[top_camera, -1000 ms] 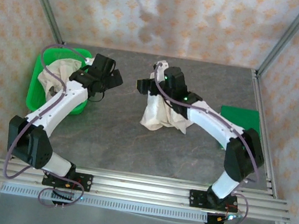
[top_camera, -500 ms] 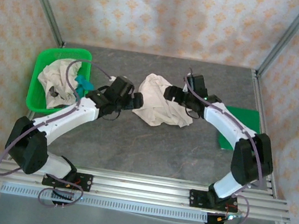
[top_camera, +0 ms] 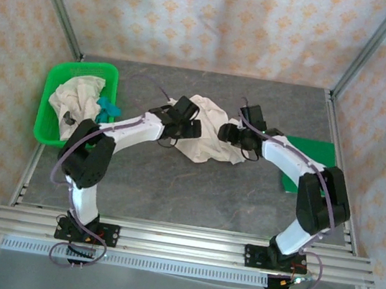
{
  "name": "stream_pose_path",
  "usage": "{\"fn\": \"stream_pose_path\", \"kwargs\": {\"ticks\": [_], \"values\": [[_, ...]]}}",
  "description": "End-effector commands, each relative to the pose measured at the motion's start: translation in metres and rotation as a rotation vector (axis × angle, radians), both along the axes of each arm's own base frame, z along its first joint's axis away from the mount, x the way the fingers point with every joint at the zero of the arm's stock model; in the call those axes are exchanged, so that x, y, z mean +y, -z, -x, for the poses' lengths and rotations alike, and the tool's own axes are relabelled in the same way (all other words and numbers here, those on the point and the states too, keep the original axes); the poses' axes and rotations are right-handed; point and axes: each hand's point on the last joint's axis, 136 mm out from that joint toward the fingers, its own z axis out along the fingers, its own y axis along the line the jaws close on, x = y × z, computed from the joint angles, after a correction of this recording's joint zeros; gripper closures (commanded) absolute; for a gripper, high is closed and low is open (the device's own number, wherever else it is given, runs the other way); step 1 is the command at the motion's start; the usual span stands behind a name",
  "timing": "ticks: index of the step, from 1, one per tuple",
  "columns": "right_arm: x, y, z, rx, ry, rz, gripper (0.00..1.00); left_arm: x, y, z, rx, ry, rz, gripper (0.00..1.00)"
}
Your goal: Fold and stack the t-shirts
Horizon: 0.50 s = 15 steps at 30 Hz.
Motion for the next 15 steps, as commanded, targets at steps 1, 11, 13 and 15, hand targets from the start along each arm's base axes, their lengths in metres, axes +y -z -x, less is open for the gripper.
{"fn": "stream_pose_path", "kwargs": {"ticks": [1,11,13,15], "values": [[0.002,-0.003,-0.017,-0.028,-0.002,0.018,0.44,0.008,0.006,-0.011,0.005,-0.056,-0.025,0.15],[-0.005,-0.047,-0.037,-0.153,0.013,0.046,1.00,0.006,0.029,-0.023,0.037,-0.075,0.002,0.99],[-0.008,-0.073,-0.038,-0.224,0.022,0.039,1.00,0.012,0.022,-0.025,0.022,-0.082,-0.016,1.00],[-0.014,-0.105,-0.038,-0.315,0.035,0.034,1.00,0.022,0.006,-0.028,-0.009,-0.101,-0.032,1.00]]}}
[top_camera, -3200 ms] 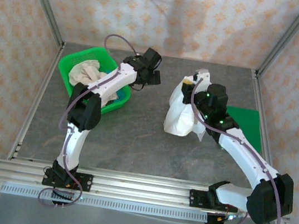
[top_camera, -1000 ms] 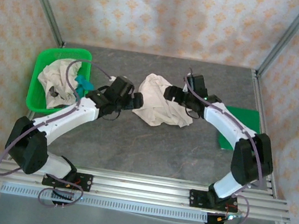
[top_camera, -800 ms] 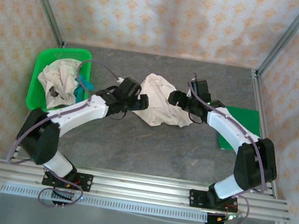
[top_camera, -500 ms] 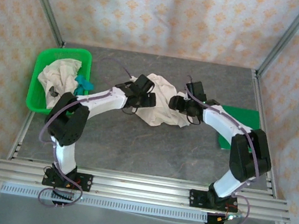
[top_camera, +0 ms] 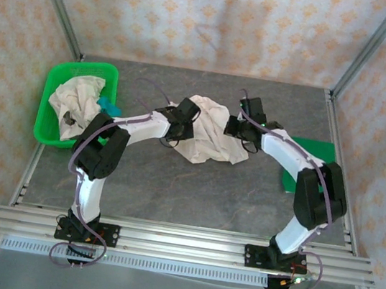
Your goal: Fold and stack the t-shirts
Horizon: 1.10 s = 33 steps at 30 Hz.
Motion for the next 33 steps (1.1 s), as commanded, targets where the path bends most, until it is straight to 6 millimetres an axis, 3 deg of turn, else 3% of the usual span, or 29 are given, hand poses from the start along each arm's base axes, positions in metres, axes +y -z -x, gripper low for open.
{"fn": "stream_pose_path", "kwargs": {"ticks": [1,9,17,20,28,33], "values": [[-0.016,-0.088,-0.008,-0.248,0.036,-0.006,1.00,0.021,-0.040,-0.016,-0.089,-0.046,-0.033,1.00],[-0.064,-0.231,0.019,-0.611,0.129,-0.021,1.00,0.079,-0.174,-0.016,-0.311,-0.104,-0.115,1.00],[-0.097,-0.352,0.065,-0.888,0.174,-0.001,1.00,0.118,-0.300,0.005,-0.542,-0.138,-0.140,1.00],[-0.105,-0.378,0.076,-0.945,0.172,0.048,1.00,0.126,-0.333,0.013,-0.603,-0.143,-0.131,1.00],[-0.124,-0.414,0.095,-1.022,0.210,0.154,1.00,0.157,-0.407,0.038,-0.740,-0.221,-0.050,1.00],[-0.127,-0.434,0.100,-1.057,0.207,0.192,1.00,0.162,-0.451,0.046,-0.819,-0.220,-0.047,1.00]]}}
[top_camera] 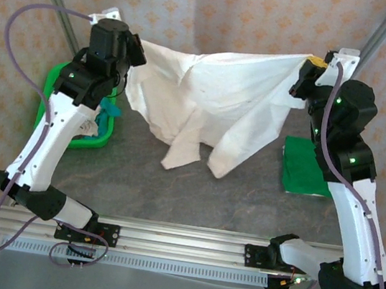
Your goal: Fold and stack the t-shirts
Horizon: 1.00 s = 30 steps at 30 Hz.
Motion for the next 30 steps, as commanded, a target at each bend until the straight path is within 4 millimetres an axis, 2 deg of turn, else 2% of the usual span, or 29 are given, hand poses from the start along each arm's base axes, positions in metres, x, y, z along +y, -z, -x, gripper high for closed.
{"fn": "stream_pose_path", "kwargs": {"ticks": [1,4,7,14,17,19,21,25,30], "values": [[-0.011,-0.037,0.013,-0.085,0.037,0.027,1.00,0.014,-0.045,0.016,-0.090,-0.024,-0.016,1.00],[-0.006,-0.046,0.017,-0.098,0.006,0.016,1.00,0.013,-0.068,0.020,-0.125,-0.012,-0.009,1.00],[-0.008,-0.052,0.030,-0.130,-0.013,-0.014,1.00,0.014,-0.080,0.032,-0.156,0.003,0.011,1.00],[-0.018,-0.049,0.078,-0.188,-0.055,-0.065,1.00,0.023,-0.073,0.072,-0.164,0.018,0.059,1.00],[-0.024,-0.049,0.084,-0.187,-0.037,-0.063,1.00,0.026,-0.074,0.079,-0.174,0.009,0.062,1.00],[-0.025,-0.043,0.073,-0.160,-0.006,-0.037,1.00,0.027,-0.071,0.070,-0.164,-0.008,0.045,1.00],[-0.027,-0.033,0.054,-0.120,0.047,0.004,1.00,0.023,-0.063,0.053,-0.128,-0.017,0.022,1.00],[-0.028,-0.003,-0.001,-0.017,0.168,0.131,1.00,0.010,-0.045,0.013,-0.072,-0.013,-0.004,1.00],[-0.013,0.038,-0.070,0.069,0.194,0.189,1.00,0.003,-0.016,-0.038,-0.007,-0.029,-0.035,1.00]]}}
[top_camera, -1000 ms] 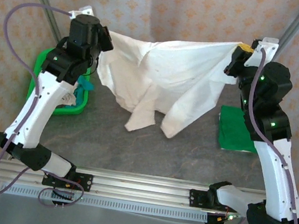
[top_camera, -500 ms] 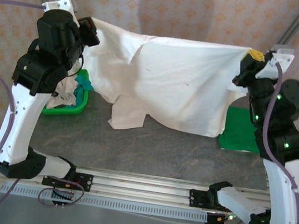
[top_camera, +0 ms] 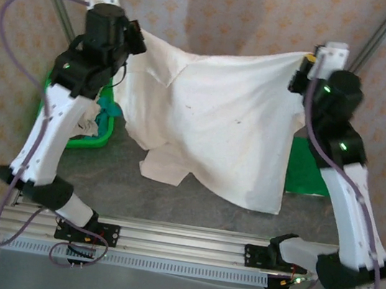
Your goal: Fold and stack the t-shirts
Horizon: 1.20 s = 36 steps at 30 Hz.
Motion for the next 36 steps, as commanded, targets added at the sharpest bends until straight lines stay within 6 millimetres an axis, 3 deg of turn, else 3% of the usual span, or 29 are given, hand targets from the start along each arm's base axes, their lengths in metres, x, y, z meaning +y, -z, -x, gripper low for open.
{"fn": "stream_pose_path", "kwargs": {"ticks": [1,5,8,10,12,14,19,22,23,24,26,29,32,36], "values": [[-0.005,0.012,-0.039,-0.004,0.063,0.015,1.00,0.007,0.007,-0.032,0.001,-0.045,-0.032,1.00],[0.008,0.032,-0.095,-0.002,0.028,-0.057,1.00,0.008,0.023,-0.079,0.018,-0.057,-0.015,1.00],[0.014,0.025,-0.134,-0.052,0.018,-0.093,1.00,0.009,0.026,-0.117,0.009,-0.046,0.027,1.00],[0.014,0.005,-0.155,-0.113,0.007,-0.140,1.00,0.012,0.002,-0.133,-0.083,-0.030,0.095,1.00],[0.015,-0.020,-0.168,-0.174,-0.005,-0.175,1.00,0.021,-0.029,-0.136,-0.200,-0.023,0.165,1.00],[0.017,-0.045,-0.171,-0.230,-0.026,-0.203,1.00,0.034,-0.058,-0.130,-0.295,-0.031,0.246,1.00],[0.023,-0.129,-0.132,-0.421,-0.125,-0.252,1.00,0.057,-0.130,-0.087,-0.498,-0.032,0.337,1.00],[0.019,-0.156,-0.106,-0.465,-0.137,-0.223,1.00,0.062,-0.163,-0.048,-0.563,-0.023,0.322,1.00],[0.020,-0.157,-0.101,-0.457,-0.143,-0.209,1.00,0.062,-0.163,-0.043,-0.551,-0.021,0.311,1.00],[0.020,-0.154,-0.095,-0.442,-0.152,-0.194,1.00,0.061,-0.171,-0.025,-0.555,-0.007,0.305,1.00],[0.024,-0.134,-0.090,-0.389,-0.178,-0.166,1.00,0.056,-0.154,-0.019,-0.474,0.012,0.293,1.00],[0.035,-0.076,-0.076,-0.296,-0.249,-0.120,1.00,0.046,-0.091,-0.022,-0.296,0.038,0.302,1.00],[0.048,0.004,-0.053,-0.156,-0.346,-0.094,1.00,0.037,-0.006,-0.019,-0.159,0.046,0.355,1.00],[0.062,0.119,-0.018,0.083,-0.463,-0.150,1.00,0.021,0.117,0.005,0.085,0.032,0.402,1.00]]}}
